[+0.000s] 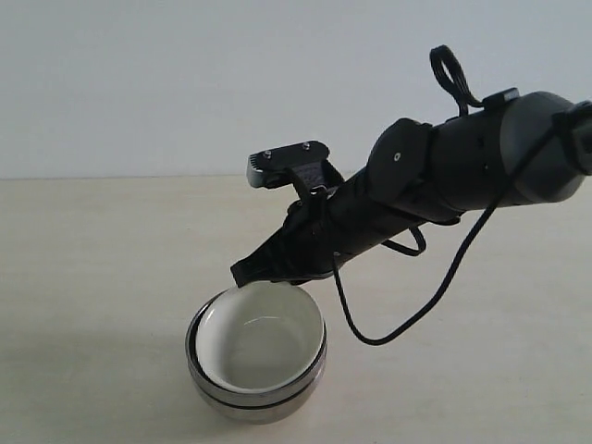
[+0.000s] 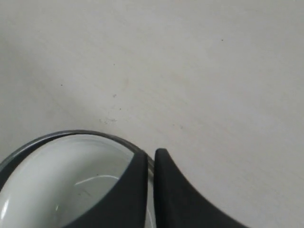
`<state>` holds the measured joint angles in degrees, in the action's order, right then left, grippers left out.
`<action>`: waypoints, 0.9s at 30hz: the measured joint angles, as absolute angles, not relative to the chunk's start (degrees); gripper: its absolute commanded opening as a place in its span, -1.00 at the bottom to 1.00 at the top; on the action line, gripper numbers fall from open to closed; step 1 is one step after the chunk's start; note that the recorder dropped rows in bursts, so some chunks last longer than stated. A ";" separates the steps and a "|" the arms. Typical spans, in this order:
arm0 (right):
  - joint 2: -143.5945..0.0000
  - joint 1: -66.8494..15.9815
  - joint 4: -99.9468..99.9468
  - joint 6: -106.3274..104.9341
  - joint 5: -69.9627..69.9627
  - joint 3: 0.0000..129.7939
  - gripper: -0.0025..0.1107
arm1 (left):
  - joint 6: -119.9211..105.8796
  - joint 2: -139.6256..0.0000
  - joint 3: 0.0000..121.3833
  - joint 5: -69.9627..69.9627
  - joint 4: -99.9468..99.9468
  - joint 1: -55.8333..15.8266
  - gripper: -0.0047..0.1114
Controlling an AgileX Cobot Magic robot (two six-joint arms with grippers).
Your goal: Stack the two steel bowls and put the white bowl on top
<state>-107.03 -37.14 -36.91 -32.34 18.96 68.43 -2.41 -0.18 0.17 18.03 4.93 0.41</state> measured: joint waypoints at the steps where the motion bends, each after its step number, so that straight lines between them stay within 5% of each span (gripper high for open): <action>1: -107.13 -37.14 -36.91 -32.34 19.06 68.43 -0.96 | -2.41 -0.18 0.17 18.03 4.93 0.41 -0.85; 16: -106.98 -37.14 -36.91 -32.02 19.32 68.43 -0.96 | -2.41 -0.18 0.17 18.03 4.93 0.41 -0.85; 27: -98.03 -37.14 -25.41 -25.99 33.12 68.43 -0.96 | -2.41 -0.18 0.17 18.03 4.93 0.41 -0.85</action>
<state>-98.03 -37.14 -25.41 -25.99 33.12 68.43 -2.41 -0.18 0.17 18.03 4.93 0.41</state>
